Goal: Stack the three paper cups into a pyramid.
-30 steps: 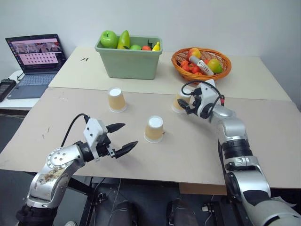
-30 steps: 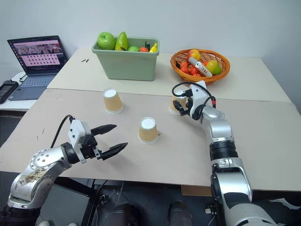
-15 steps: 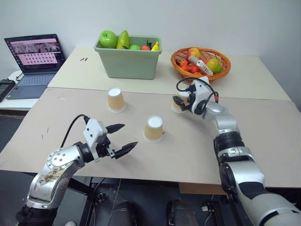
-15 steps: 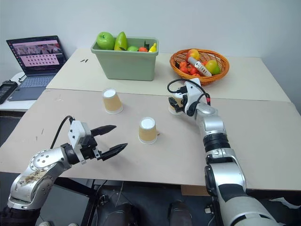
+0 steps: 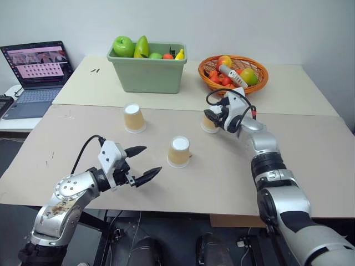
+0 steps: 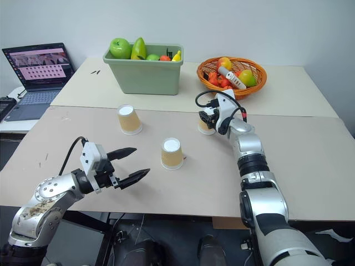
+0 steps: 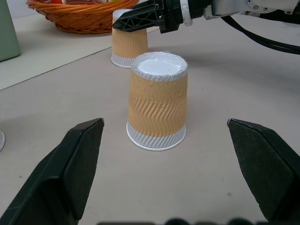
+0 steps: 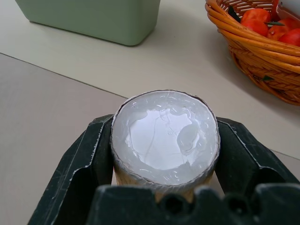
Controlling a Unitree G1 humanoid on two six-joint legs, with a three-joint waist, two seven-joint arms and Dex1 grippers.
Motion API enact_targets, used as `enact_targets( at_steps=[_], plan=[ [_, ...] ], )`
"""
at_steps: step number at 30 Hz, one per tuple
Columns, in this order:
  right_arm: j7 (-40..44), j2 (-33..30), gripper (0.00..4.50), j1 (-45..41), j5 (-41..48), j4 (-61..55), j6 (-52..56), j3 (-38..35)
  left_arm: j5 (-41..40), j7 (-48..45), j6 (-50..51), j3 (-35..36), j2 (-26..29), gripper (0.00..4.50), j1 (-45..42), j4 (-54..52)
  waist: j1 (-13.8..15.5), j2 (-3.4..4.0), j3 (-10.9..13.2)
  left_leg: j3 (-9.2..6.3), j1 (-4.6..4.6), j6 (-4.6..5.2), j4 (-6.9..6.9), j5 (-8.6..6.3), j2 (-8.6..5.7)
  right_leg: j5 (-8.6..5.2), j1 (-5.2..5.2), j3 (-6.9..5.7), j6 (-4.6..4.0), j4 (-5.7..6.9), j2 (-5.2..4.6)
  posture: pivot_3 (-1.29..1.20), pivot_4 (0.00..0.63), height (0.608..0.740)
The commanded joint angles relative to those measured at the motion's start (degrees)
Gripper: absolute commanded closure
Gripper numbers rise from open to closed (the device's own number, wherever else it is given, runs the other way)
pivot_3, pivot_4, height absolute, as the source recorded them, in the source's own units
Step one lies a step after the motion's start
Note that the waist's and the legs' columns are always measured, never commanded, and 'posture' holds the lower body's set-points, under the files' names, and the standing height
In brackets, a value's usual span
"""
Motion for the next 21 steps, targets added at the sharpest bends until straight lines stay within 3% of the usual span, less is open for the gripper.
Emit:
enact_targets(
  at_steps=[1, 8, 11, 15, 21],
  plan=[
    [2.7, -2.3, 1.81, 0.8, 1.4, -9.0, 0.0, -1.2, -0.3, 0.0, -0.2, 0.6, 0.5, 0.00, 0.1, -2.2, 0.0, 0.03, 0.0, 0.00, -0.02, 0.00, 0.00, 0.00, 0.00, 0.00, -0.03, 0.01, 0.00, 0.00, 0.00, 0.00, 0.150, 0.674],
    [23.2, -15.0, 1.81, 16.0, 7.1, -32.6, 7.4, 1.4, -0.2, 0.2, 0.0, 0.1, 0.3, 0.00, 0.2, -2.3, 1.6, 0.04, 0.0, -0.06, -0.07, 0.01, -0.01, -0.01, -0.01, -0.03, 0.00, -0.03, 0.06, -0.20, -0.01, 0.00, 0.150, 0.674],
    [30.9, -19.5, 1.81, 20.4, 9.2, -36.8, 9.1, 3.1, -0.3, 0.4, 0.1, -0.2, 0.1, 0.00, 0.3, -2.4, 1.5, 0.04, 0.0, -0.06, -0.03, 0.01, -0.01, -0.01, -0.01, -0.03, 0.02, -0.03, 0.05, -0.20, -0.01, 0.00, 0.150, 0.674],
    [36.2, -20.9, 1.81, 22.3, 9.6, -39.2, 9.7, 6.1, -0.4, 0.3, 0.1, -0.3, 0.2, 0.00, 0.4, -2.5, 0.5, 0.03, 0.0, -0.04, 0.11, 0.01, -0.01, -0.01, 0.06, 0.01, 0.06, 0.03, -0.02, -0.18, 0.02, 0.00, 0.150, 0.674],
    [38.1, -17.8, 1.81, 21.3, 9.7, -40.8, 10.5, 9.9, -0.5, 0.3, 0.1, 0.0, 0.5, 0.00, 0.5, -2.5, 0.5, 0.03, 0.0, -0.06, 0.11, 0.01, -0.01, -0.01, 0.04, 0.01, 0.10, 0.02, -0.02, -0.20, 0.02, 0.00, 0.150, 0.674]
  ],
)
